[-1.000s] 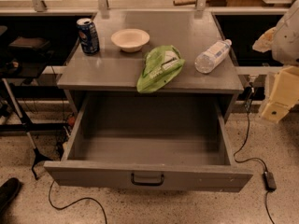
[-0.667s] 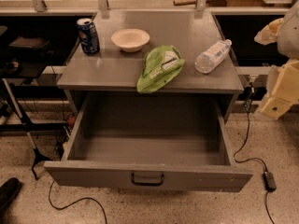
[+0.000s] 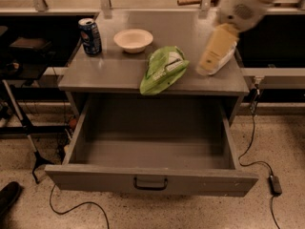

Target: Place pepsi can into top drawer

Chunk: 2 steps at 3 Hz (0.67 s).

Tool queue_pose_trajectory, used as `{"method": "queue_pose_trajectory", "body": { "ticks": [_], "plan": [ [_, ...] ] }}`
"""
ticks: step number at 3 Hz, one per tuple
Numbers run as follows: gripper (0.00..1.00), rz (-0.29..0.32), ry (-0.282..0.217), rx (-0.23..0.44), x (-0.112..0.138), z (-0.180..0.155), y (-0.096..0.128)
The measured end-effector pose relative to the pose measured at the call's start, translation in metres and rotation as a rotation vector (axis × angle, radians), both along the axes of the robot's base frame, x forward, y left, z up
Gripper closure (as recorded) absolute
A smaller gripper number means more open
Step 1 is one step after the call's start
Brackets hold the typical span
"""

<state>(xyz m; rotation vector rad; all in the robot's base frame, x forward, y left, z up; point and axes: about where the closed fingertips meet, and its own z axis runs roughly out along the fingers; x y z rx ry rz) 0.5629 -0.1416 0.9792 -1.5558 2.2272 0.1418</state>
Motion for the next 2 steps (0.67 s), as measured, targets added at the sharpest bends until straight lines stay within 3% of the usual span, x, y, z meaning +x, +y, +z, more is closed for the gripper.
{"method": "queue_pose_trajectory", "body": {
  "ticks": [1, 2],
  "plan": [
    [0.0, -0.006, 0.08, 0.107, 0.08, -0.029, 0.076],
    [0.0, 0.048, 0.094, 0.14, 0.12, -0.049, 0.136]
  ]
}}
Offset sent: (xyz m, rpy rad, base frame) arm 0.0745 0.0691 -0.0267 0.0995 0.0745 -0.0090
